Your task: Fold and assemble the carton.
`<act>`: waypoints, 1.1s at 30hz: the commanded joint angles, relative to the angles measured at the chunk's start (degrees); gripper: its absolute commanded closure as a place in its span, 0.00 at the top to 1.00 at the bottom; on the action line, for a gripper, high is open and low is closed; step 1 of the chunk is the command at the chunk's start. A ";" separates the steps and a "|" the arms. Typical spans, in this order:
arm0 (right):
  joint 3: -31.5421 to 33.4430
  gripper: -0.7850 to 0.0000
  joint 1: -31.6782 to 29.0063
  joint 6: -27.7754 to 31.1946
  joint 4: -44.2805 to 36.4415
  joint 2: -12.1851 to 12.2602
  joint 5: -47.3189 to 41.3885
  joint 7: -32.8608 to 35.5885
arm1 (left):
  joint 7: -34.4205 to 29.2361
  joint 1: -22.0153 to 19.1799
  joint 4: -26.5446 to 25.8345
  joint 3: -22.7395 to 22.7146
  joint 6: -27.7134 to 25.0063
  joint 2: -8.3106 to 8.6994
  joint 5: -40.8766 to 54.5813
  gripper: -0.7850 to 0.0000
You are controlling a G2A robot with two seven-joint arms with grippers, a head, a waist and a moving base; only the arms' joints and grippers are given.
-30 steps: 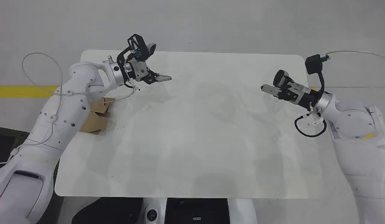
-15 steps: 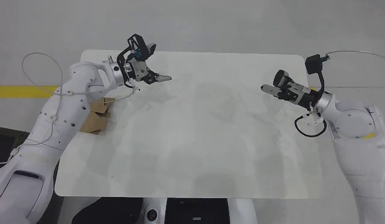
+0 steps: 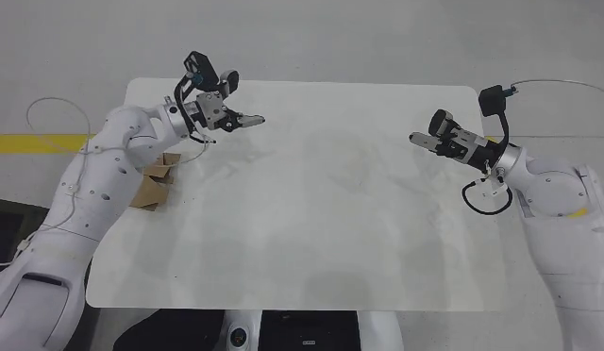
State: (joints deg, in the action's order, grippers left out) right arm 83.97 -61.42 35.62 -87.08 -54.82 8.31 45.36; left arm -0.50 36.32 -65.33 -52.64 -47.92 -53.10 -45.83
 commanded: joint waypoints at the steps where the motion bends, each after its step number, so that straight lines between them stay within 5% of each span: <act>1: 0.00 1.00 0.00 0.00 0.00 0.00 0.00 0.00 | -0.94 0.91 0.90 -1.75 -1.48 0.35 5.55 1.00; 14: 0.00 1.00 0.00 0.00 0.00 0.00 0.00 0.00 | -10.25 10.26 1.39 -15.40 -4.92 4.39 30.02 1.00; 33: 0.00 1.00 0.00 0.00 0.00 0.00 0.00 0.00 | -17.98 33.19 -5.84 -33.50 0.77 8.30 57.23 1.00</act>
State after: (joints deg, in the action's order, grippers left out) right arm 83.97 -61.42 35.62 -87.08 -54.82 8.31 45.36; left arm -18.77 68.14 -70.95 -85.42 -47.21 -44.81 9.51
